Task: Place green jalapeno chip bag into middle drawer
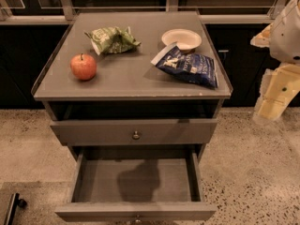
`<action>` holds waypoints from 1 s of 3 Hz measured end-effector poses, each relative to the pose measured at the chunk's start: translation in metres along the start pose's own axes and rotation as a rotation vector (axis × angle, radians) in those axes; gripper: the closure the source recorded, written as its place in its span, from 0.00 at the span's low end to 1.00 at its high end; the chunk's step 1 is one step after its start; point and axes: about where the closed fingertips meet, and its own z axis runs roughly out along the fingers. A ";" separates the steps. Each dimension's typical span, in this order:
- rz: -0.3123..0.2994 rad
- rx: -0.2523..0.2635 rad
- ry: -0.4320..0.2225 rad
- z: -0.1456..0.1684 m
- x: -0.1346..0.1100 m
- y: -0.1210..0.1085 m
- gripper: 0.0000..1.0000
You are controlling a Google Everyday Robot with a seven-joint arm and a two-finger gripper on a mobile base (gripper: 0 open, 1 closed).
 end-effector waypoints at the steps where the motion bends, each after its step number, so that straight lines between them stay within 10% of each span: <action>1: 0.000 0.000 0.000 0.000 0.000 0.000 0.00; 3: -0.083 0.038 -0.132 0.012 -0.035 -0.046 0.00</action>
Offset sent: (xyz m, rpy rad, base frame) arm 0.0327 0.0047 0.0049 0.0612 -0.0772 0.0484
